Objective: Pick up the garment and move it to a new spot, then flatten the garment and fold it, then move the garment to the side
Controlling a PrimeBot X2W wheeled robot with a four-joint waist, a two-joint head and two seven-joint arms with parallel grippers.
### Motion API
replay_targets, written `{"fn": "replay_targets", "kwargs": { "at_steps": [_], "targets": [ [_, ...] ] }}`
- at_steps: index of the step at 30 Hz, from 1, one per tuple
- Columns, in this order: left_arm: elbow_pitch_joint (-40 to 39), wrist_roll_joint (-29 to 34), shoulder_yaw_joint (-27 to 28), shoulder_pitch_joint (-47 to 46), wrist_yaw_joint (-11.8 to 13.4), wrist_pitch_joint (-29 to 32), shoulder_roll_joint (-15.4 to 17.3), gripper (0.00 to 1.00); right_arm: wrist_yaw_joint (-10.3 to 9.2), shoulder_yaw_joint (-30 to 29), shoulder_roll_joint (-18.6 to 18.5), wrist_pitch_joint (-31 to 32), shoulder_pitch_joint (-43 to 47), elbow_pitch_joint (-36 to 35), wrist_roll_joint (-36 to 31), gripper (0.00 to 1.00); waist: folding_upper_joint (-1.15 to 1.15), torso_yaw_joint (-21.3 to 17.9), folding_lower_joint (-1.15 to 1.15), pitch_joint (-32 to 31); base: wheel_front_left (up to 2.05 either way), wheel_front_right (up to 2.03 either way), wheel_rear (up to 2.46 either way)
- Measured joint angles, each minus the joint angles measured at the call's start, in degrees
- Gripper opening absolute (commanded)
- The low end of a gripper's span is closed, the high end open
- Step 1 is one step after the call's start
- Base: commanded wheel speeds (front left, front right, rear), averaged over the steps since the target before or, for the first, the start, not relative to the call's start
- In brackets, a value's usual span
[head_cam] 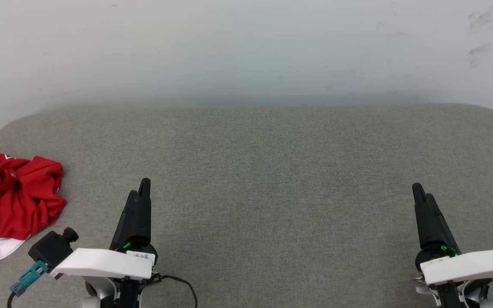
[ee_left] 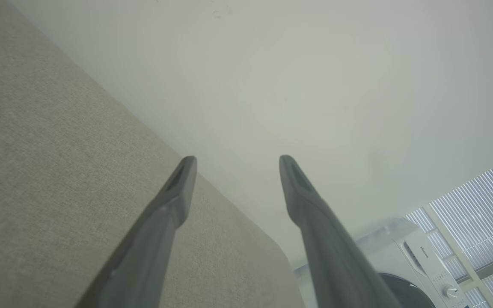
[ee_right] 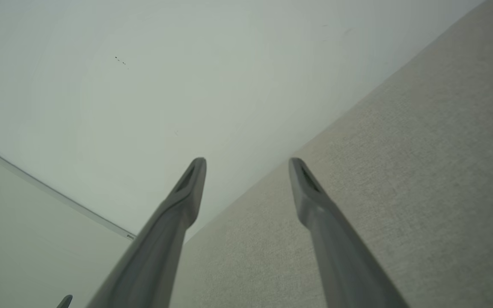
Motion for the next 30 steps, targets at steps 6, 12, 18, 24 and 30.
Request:
{"fn": "replay_targets", "kwargs": {
  "at_steps": [6,12,18,24,30],
  "targets": [
    [0.18,6.93,-0.6,0.34,0.0,-1.05,0.2,1.0,0.0,-0.13,-0.07,0.65,0.55,-0.73,-8.82,1.0,0.0,-0.05,0.0,-0.08,0.0,0.0,0.0],
    [0.91,12.96,-1.23,1.03,0.0,-1.9,0.65,1.0,0.0,-0.31,-0.12,1.91,0.76,-1.8,-16.58,1.0,0.0,-0.19,0.0,-0.16,0.0,0.0,0.0],
    [2.12,20.27,-1.41,1.09,0.0,-2.87,1.27,1.0,0.0,-1.03,-0.04,3.15,1.04,-2.85,-23.26,1.0,0.0,-0.19,0.0,-0.2,0.0,0.0,0.0],
    [2.38,25.66,-1.44,1.1,0.0,-3.79,1.4,1.0,0.0,-1.6,0.1,3.82,1.19,-4.31,-28.51,1.0,0.0,-0.2,0.0,-0.23,0.0,0.0,0.0],
    [2.96,31.14,-1.25,1.12,0.0,-4.57,1.57,1.0,0.0,-1.85,0.26,4.07,1.59,-5.33,-33.16,1.0,0.0,-0.2,0.0,-0.29,0.0,0.0,0.0]
  ]
}}
